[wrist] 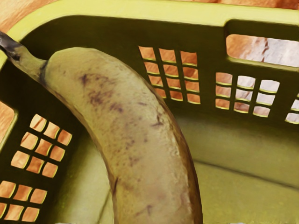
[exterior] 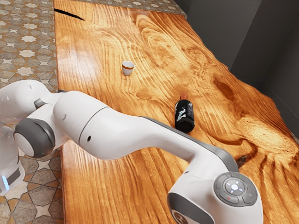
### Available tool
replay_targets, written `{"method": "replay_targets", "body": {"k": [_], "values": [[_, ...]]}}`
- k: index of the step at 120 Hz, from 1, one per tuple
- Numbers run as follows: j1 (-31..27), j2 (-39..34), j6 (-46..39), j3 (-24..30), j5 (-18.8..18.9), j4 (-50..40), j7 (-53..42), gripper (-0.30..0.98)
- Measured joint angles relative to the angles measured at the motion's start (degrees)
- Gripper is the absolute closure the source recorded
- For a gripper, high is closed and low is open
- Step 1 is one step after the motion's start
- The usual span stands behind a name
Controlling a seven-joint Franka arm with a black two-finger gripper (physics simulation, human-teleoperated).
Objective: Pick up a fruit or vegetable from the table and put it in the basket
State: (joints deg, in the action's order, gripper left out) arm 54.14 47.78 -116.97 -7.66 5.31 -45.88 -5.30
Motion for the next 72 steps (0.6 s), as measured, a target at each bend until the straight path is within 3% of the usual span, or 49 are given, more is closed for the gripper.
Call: {"method": "replay_targets", "body": {"k": [17, 43, 54, 65, 72], "values": [[0.00, 0.00, 0.18, 0.01, 0.04, -0.02, -0.22, 0.12], [0.57, -1.62, 2.44, 0.38, 1.02, 1.04, -0.55, 0.05], [2.51, -9.11, 11.46, 0.61, 5.01, 3.78, -0.69, 0.04], [1.68, -20.26, 21.28, 0.02, 13.58, 3.66, -0.60, 0.03], [-11.21, -30.31, 25.95, -0.21, 15.48, -2.79, -0.26, 0.03]]}}
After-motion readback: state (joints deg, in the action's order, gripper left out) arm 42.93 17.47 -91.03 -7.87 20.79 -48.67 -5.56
